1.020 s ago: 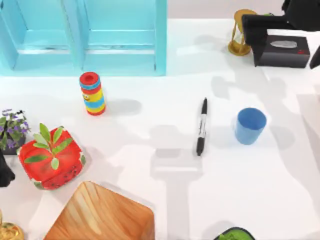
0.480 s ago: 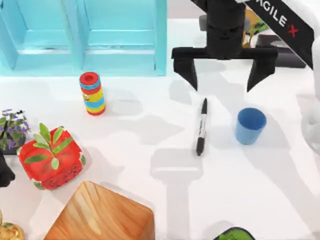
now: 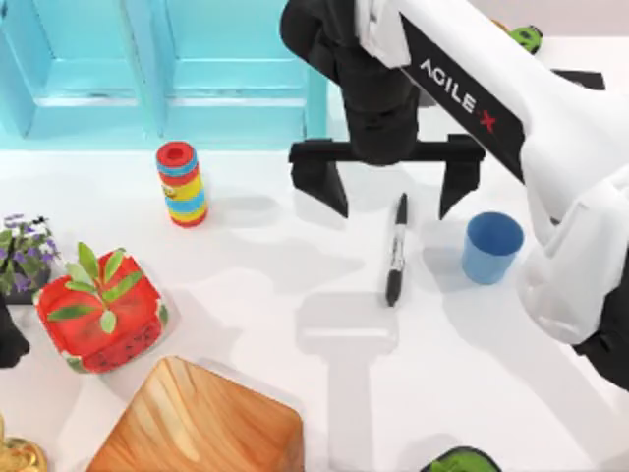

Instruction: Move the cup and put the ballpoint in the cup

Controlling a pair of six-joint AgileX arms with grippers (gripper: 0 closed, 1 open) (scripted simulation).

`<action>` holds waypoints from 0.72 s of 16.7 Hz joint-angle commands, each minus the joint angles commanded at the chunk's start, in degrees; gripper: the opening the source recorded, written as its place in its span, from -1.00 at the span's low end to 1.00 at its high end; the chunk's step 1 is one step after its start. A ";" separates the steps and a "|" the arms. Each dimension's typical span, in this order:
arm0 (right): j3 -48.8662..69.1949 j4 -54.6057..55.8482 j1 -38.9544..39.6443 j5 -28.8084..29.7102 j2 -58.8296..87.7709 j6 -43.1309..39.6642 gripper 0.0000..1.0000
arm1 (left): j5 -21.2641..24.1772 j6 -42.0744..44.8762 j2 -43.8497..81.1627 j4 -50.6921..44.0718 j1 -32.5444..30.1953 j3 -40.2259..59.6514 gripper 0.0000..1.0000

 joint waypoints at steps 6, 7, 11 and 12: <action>-6.78 5.45 -0.45 0.02 -1.55 -0.49 1.00 | 0.00 0.00 0.00 0.00 0.00 0.00 1.00; -9.90 7.79 -0.54 0.03 -2.33 -0.60 1.00 | 0.00 0.00 0.00 0.00 0.00 0.00 1.00; -26.23 19.59 -0.91 0.04 -6.52 -0.94 1.00 | 0.00 0.00 0.00 0.00 0.00 0.00 1.00; -30.20 22.51 -1.00 0.03 -7.50 -1.02 1.00 | 0.00 0.00 0.00 0.00 0.00 0.00 1.00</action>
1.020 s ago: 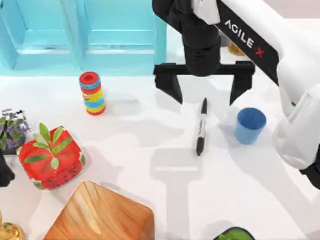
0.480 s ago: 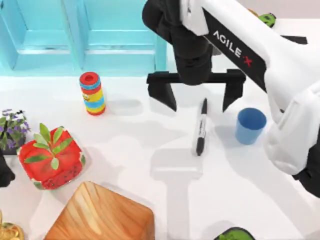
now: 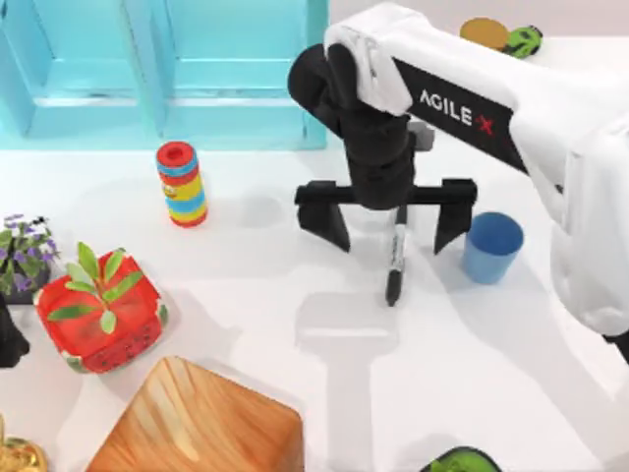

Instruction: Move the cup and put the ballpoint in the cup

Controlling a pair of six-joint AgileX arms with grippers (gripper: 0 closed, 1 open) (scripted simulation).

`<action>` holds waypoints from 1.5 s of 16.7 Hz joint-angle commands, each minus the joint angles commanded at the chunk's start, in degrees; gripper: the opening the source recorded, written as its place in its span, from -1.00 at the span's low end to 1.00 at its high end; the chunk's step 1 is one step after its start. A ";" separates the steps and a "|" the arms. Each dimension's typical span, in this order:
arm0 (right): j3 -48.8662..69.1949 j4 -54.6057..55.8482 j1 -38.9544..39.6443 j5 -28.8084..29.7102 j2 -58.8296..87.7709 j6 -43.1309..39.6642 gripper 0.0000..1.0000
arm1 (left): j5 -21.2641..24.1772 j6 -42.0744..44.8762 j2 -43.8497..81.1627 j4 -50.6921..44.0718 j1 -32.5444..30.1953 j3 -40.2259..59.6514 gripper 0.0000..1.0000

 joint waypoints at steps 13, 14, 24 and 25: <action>-11.78 9.65 -0.27 0.00 -2.48 -0.33 0.55 | 0.00 0.00 0.00 0.00 0.00 0.00 1.00; -11.78 9.65 -0.27 0.00 -2.48 -0.33 0.40 | 0.00 0.00 0.00 0.00 0.00 0.00 1.00; -11.78 9.65 -0.27 0.00 -2.48 -0.33 -1.00 | 0.00 0.00 0.00 0.00 0.00 0.00 1.00; -11.78 9.65 -0.27 0.00 -2.48 -0.33 -1.00 | 0.00 0.00 0.00 0.00 0.00 0.00 1.00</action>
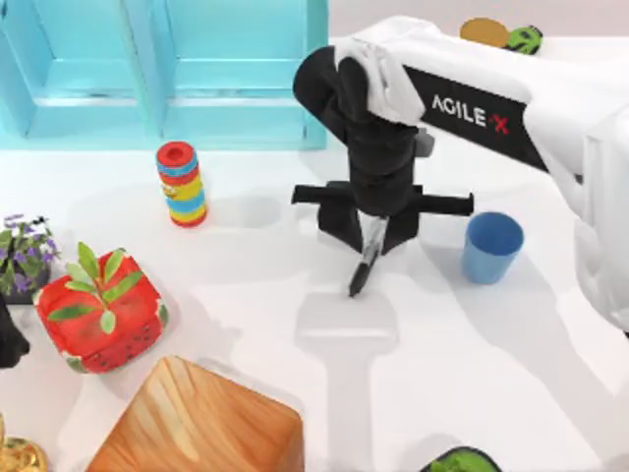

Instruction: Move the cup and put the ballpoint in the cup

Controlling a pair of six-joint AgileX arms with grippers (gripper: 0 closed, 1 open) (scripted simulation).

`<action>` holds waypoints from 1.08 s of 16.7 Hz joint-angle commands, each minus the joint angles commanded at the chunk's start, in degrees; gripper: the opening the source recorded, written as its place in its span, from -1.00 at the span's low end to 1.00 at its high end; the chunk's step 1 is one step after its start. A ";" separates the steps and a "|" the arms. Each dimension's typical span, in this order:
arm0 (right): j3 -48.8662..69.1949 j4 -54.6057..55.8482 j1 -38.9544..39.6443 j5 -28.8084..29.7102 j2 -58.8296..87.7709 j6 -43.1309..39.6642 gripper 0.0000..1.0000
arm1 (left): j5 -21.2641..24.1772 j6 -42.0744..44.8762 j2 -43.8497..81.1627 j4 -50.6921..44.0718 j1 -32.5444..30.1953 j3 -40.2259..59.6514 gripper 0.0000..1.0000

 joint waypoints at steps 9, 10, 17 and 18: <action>1.16 -0.06 1.46 -2.17 -3.79 1.90 -1.00 | 0.00 0.00 0.00 0.00 0.00 0.00 1.00; -0.08 -0.52 2.25 -2.22 -5.09 2.46 -1.00 | 0.00 0.00 0.00 0.00 0.00 0.00 1.00; -13.32 -4.37 6.43 -2.63 -23.70 7.78 -1.00 | 0.00 0.00 0.00 0.00 0.00 0.00 1.00; -14.82 -5.08 7.44 -2.69 -25.26 8.57 -1.00 | 0.00 0.00 0.00 0.00 0.00 0.00 1.00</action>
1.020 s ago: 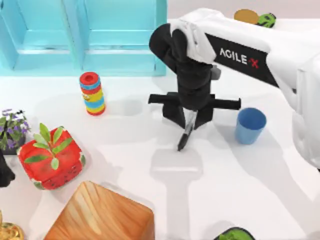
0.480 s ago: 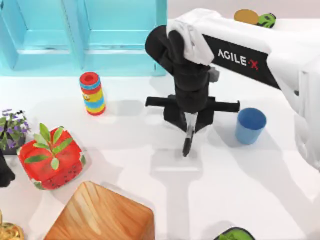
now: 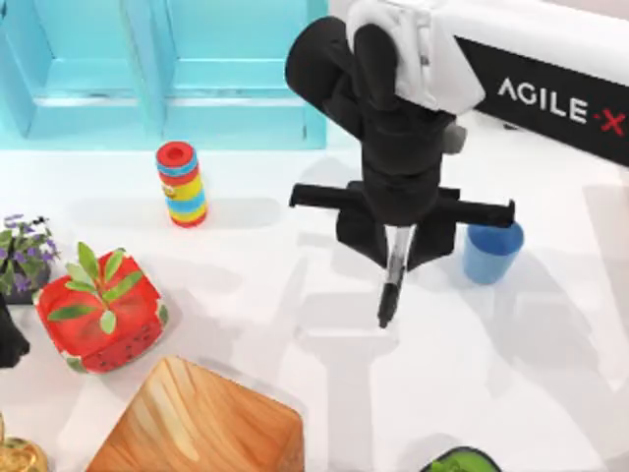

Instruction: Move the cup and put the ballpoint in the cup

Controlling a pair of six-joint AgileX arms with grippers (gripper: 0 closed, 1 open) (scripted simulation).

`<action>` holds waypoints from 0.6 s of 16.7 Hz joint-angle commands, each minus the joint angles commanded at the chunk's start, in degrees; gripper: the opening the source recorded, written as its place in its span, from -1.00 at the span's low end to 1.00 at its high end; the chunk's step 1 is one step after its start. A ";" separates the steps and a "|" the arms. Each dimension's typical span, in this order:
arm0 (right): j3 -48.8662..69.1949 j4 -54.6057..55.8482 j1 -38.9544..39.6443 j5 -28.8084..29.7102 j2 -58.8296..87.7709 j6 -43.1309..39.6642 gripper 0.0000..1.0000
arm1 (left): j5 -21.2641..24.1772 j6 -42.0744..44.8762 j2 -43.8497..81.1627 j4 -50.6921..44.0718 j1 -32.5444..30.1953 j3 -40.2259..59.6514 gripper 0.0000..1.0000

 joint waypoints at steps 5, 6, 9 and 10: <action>-1.13 -0.79 1.06 -0.06 -1.23 0.79 -1.00 | 0.00 0.00 0.00 0.00 0.00 0.00 1.00; -1.13 -0.79 1.06 -0.06 -1.23 0.79 -1.00 | 0.00 0.00 0.00 0.00 0.00 0.00 1.00; -3.76 2.67 1.45 2.72 -1.49 -1.43 -1.00 | 0.00 0.00 0.00 0.00 0.00 0.00 1.00; -5.47 5.01 1.67 4.46 -1.71 -2.84 -1.00 | 0.00 0.00 0.00 0.00 0.00 0.00 1.00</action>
